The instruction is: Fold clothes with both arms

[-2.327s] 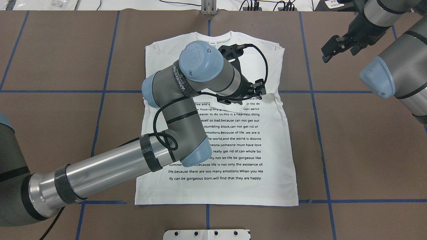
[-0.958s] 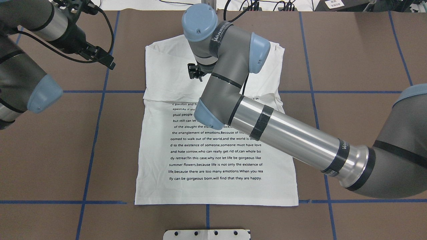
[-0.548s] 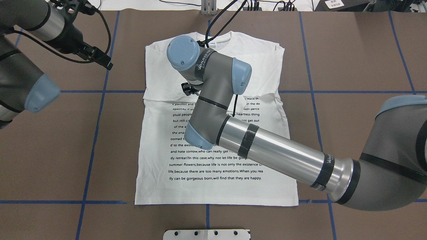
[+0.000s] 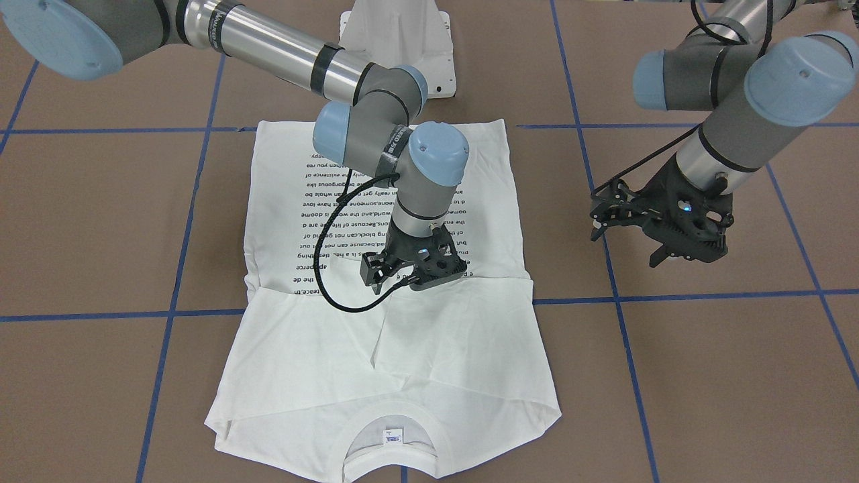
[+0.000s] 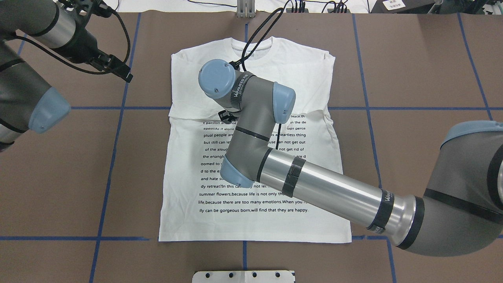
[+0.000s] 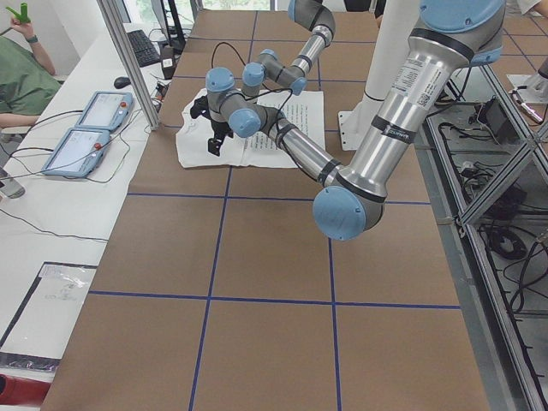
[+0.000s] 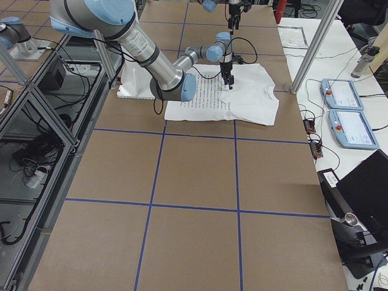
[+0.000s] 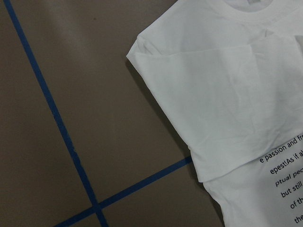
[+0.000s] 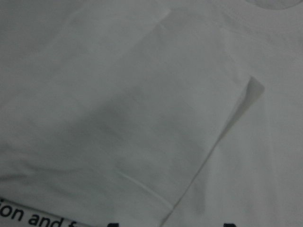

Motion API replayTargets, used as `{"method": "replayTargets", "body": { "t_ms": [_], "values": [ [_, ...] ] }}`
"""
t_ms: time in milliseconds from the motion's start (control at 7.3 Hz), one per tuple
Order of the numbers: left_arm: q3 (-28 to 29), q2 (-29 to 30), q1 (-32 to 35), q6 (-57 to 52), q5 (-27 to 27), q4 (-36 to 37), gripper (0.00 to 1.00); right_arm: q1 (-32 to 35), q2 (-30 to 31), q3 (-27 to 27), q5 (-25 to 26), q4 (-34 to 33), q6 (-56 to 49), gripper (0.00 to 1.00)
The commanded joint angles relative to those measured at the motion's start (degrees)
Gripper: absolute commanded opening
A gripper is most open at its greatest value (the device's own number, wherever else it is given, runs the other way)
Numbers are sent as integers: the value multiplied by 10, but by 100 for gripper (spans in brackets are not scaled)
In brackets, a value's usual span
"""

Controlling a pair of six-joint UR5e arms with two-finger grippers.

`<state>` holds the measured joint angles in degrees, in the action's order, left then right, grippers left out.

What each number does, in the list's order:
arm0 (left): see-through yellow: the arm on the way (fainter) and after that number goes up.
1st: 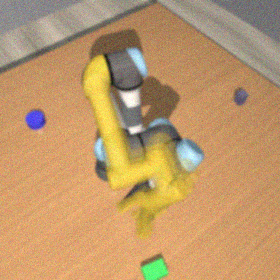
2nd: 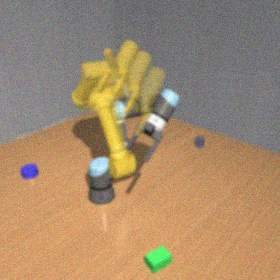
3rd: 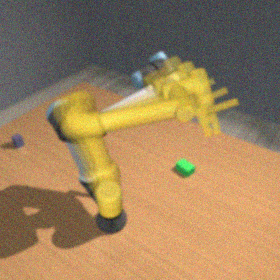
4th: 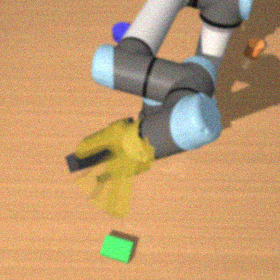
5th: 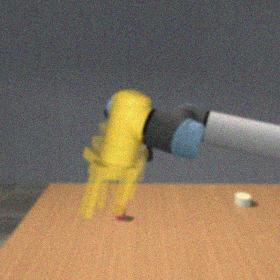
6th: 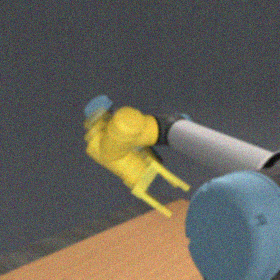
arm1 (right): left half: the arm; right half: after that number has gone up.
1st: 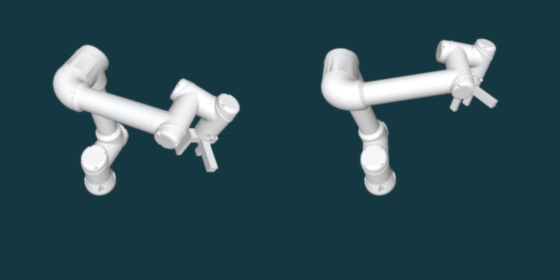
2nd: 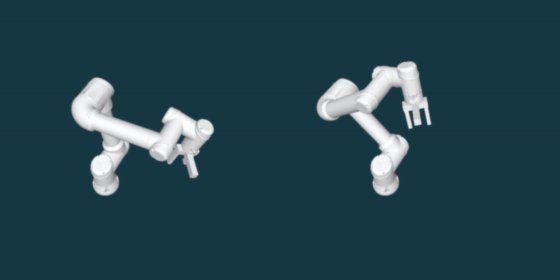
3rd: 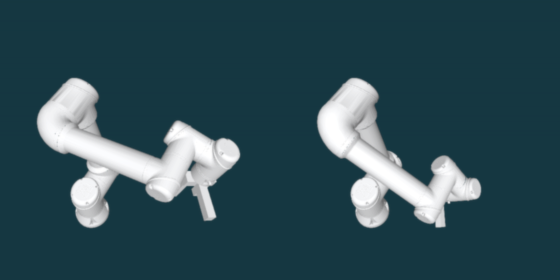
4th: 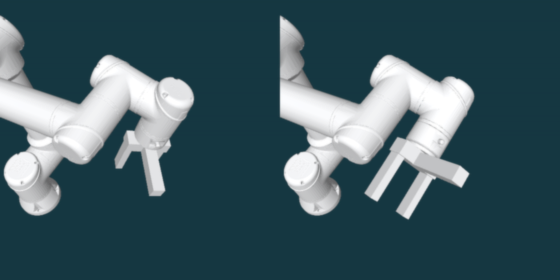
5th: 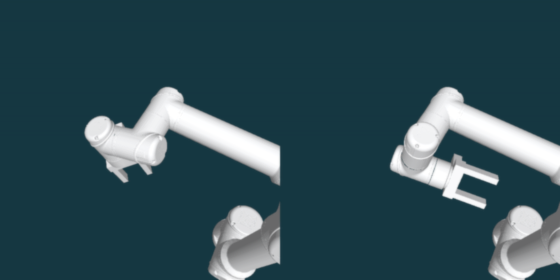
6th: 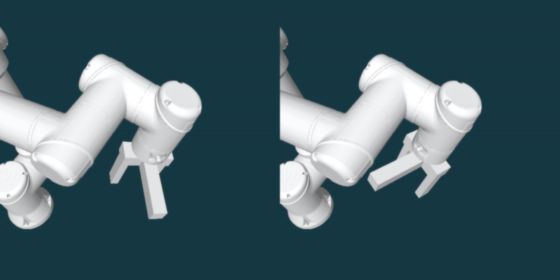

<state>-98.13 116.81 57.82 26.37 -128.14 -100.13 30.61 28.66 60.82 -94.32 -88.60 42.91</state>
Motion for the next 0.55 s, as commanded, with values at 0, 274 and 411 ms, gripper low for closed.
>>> {"method": "replayTargets", "body": {
  "t_ms": [0, 274, 411],
  "values": [
    [0, 0, -1, 1, 0, -1, 100, -1, 3, 0, 0, 0, -2, 74],
    [0, 0, -1, 1, 0, -1, 100, -3, 5, 0, 0, 0, -1, 69],
    [0, 0, -1, 1, 0, -1, 100, -4, 6, 0, 0, 0, -1, 68]
  ]
}}
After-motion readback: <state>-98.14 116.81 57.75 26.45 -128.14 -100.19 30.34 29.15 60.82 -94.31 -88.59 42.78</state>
